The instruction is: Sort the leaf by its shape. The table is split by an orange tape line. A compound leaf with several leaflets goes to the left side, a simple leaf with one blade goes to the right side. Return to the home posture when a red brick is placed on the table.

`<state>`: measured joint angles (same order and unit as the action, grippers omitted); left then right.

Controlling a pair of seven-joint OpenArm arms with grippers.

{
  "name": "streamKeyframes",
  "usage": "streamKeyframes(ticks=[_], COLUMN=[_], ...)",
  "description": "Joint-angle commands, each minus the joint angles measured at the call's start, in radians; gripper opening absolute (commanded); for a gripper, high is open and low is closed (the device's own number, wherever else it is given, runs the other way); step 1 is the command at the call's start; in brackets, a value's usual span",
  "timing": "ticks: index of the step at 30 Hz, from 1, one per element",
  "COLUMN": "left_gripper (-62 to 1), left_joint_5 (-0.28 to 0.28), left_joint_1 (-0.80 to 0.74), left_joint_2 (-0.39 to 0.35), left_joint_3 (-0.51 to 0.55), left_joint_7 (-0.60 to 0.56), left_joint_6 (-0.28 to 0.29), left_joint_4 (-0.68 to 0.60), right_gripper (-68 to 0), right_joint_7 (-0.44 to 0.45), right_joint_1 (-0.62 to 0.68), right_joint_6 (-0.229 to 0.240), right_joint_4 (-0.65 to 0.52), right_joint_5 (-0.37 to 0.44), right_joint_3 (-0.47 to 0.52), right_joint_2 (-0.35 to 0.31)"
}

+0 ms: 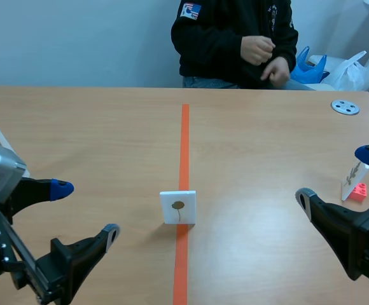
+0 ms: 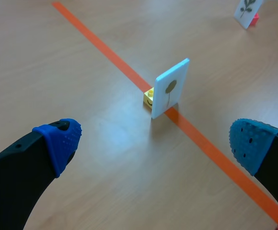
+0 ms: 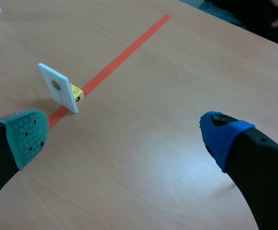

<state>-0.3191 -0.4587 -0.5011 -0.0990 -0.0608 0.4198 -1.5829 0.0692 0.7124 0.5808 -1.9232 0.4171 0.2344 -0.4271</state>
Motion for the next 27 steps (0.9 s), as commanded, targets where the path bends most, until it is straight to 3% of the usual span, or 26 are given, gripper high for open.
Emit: streamKeyframes(ticks=[1, 10, 17, 27], left_gripper=[1.4, 1.4, 1.4, 1.4], left_joint_5=[0.015, 0.092, 0.179, 0.238], left_joint_1=[0.039, 0.261, 0.425, 0.602], left_joint_2=[0.01, 0.06, 0.1, 0.208], left_joint_3=[-0.031, -0.222, -0.37, -0.538], left_joint_7=[-0.042, -0.141, -0.229, -0.297], left_joint_6=[0.002, -0.008, -0.05, -0.1], left_joint_4=[0.024, 0.262, 0.459, 0.668], right_gripper=[0.4, 0.4, 0.4, 0.4], right_joint_7=[0.019, 0.019, 0.019, 0.018], right_joint_1=[-0.012, -0.012, -0.012, -0.012], right_joint_6=[-0.004, -0.011, -0.012, -0.012], right_joint_4=[-0.008, -0.008, -0.008, -0.008], right_joint_5=[0.014, 0.014, 0.014, 0.014], right_joint_3=[0.007, 0.007, 0.007, 0.007], right_joint_2=[-0.011, -0.011, -0.01, -0.01])
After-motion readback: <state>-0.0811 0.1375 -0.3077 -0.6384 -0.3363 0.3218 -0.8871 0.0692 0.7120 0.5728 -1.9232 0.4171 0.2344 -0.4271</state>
